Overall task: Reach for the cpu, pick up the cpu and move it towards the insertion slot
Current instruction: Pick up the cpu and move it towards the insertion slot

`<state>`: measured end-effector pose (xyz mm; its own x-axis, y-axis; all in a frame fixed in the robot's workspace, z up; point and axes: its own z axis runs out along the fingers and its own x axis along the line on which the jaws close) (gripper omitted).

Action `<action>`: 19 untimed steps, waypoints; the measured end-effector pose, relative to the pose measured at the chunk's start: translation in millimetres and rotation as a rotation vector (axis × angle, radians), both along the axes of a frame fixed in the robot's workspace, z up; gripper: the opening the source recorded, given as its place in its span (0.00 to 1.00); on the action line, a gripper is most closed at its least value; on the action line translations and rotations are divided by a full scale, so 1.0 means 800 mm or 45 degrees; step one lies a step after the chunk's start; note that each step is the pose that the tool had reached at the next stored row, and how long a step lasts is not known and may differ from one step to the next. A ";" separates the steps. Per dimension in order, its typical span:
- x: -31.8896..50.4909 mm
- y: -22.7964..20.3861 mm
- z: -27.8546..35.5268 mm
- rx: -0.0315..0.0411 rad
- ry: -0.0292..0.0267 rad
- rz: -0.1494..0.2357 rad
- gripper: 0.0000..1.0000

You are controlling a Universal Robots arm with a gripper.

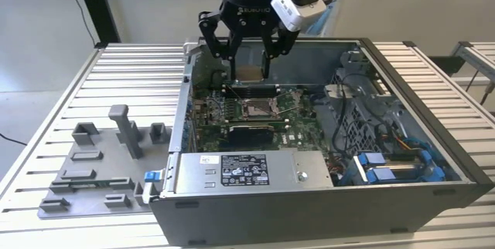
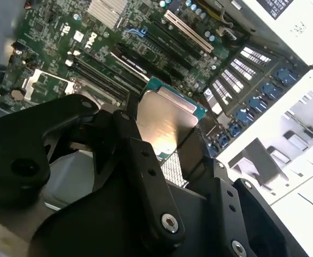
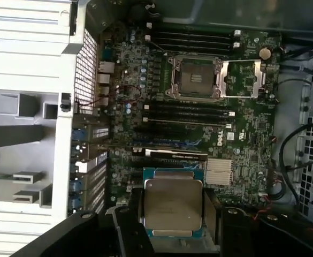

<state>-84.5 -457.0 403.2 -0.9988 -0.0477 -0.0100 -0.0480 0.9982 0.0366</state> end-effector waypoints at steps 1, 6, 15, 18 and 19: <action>0.003 0.0000 -0.0004 0.0014 -0.0001 -0.001 0.00; 0.008 0.0000 -0.0031 0.0161 0.0000 -0.040 0.00; 0.022 0.0005 -0.0065 0.0439 0.0001 -0.085 0.00; 0.030 0.0005 -0.0072 0.0464 0.0001 -0.089 0.00; 0.031 0.0005 -0.0072 0.0472 0.0002 -0.089 0.00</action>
